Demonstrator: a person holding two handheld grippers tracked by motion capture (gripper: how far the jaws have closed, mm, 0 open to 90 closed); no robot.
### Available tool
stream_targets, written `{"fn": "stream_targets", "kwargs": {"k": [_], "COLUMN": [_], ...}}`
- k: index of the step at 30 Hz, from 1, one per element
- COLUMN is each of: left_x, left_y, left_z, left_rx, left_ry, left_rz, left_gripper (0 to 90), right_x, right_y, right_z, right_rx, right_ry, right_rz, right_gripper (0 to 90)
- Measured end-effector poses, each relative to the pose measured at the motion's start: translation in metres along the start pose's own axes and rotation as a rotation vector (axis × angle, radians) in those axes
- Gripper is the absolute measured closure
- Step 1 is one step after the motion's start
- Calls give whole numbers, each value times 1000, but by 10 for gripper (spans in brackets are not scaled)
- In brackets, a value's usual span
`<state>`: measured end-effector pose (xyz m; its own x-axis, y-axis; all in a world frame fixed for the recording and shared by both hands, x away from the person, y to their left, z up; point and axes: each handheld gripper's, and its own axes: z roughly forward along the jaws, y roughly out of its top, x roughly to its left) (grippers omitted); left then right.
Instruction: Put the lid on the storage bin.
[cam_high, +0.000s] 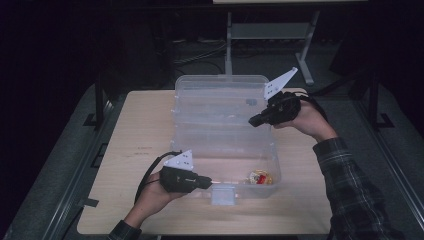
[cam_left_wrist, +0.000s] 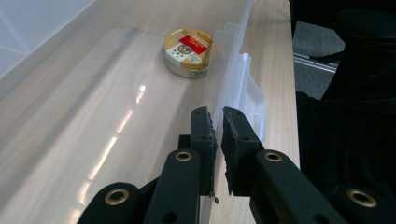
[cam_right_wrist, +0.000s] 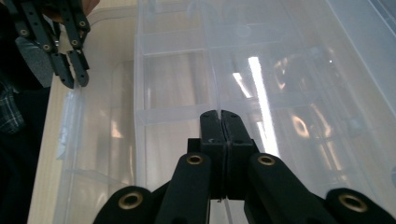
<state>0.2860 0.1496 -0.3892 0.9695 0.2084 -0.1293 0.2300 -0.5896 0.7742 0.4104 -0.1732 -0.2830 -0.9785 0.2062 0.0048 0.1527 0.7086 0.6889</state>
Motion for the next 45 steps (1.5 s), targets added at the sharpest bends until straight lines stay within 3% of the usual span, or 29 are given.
{"fn": "stream_targets", "kwargs": {"k": [45], "left_x": [-2], "left_y": [0], "left_z": [0], "left_rx": [-1], "left_ry": [9], "left_rz": [7], "left_gripper": [826], "right_x": [57], "right_y": [-21], "right_z": [-3], "right_rx": [-44], "right_ry": [15], "right_rz": [-43], "right_gripper": [897]}}
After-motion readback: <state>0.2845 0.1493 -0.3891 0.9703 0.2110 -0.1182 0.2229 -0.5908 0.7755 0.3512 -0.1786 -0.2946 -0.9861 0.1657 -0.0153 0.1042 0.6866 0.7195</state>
